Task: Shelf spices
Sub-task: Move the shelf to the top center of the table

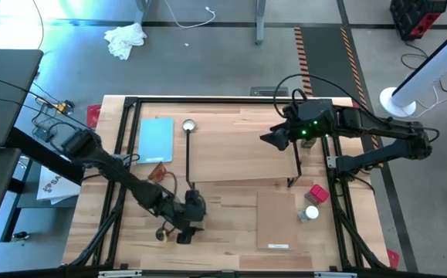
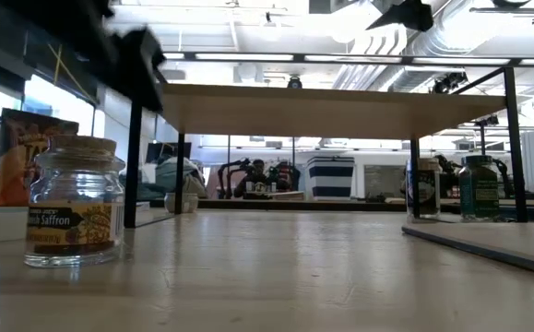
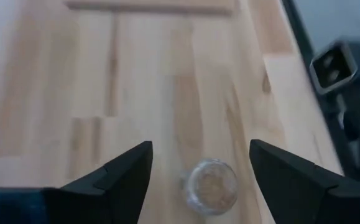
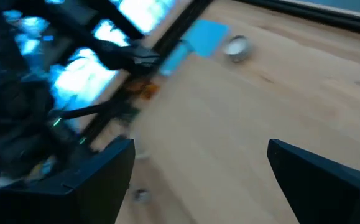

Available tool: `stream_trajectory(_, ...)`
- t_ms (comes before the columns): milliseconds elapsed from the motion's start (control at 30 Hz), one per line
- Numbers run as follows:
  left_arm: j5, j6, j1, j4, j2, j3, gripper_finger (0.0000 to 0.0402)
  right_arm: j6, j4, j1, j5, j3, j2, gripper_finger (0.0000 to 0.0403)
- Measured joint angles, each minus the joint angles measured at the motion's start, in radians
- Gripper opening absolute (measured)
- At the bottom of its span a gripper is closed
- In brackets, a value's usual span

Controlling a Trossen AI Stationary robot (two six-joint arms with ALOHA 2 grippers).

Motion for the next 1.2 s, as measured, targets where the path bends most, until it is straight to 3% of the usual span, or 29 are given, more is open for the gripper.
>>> stream_trajectory(200,-0.157,-0.141,0.035,-0.06,-0.254,0.0,0.0254,-0.012,0.114,0.031,-0.083,0.001,-0.05,0.0322)
stream_trajectory(333,-0.304,-0.189,0.056,0.004,-0.396,0.0,0.0217,-0.013,0.106,0.135,-0.174,0.002,-0.045,0.0237)
stream_trajectory(433,-0.301,-0.119,0.08,0.039,-0.422,0.0,0.0143,0.0,0.037,0.251,-0.198,0.001,-0.001,0.0137)
stream_trajectory(500,-0.255,-0.148,0.103,0.04,-0.4,0.0,0.0073,-0.004,0.02,0.325,-0.18,0.001,0.037,0.0062)
stream_trajectory(567,-0.197,-0.194,0.12,0.045,-0.354,0.0,0.002,-0.012,0.02,0.377,-0.157,0.001,0.078,0.0017)
stream_trajectory(800,-0.16,-0.251,0.129,0.134,-0.129,0.003,0.0003,0.071,-0.053,0.423,-0.113,0.001,0.239,0.0004)
stream_trajectory(900,-0.156,-0.347,0.135,0.144,-0.069,-0.003,0.0001,0.142,-0.096,0.43,-0.072,0.0,0.303,0.0005)
stream_trajectory(1067,-0.221,-0.418,0.132,0.179,-0.04,0.002,0.0001,0.252,-0.241,0.434,-0.001,0.0,0.396,0.0002)
stream_trajectory(1200,-0.213,-0.435,0.149,0.132,-0.032,-0.002,0.0001,0.296,-0.263,0.415,0.025,0.0,0.446,0.0001)
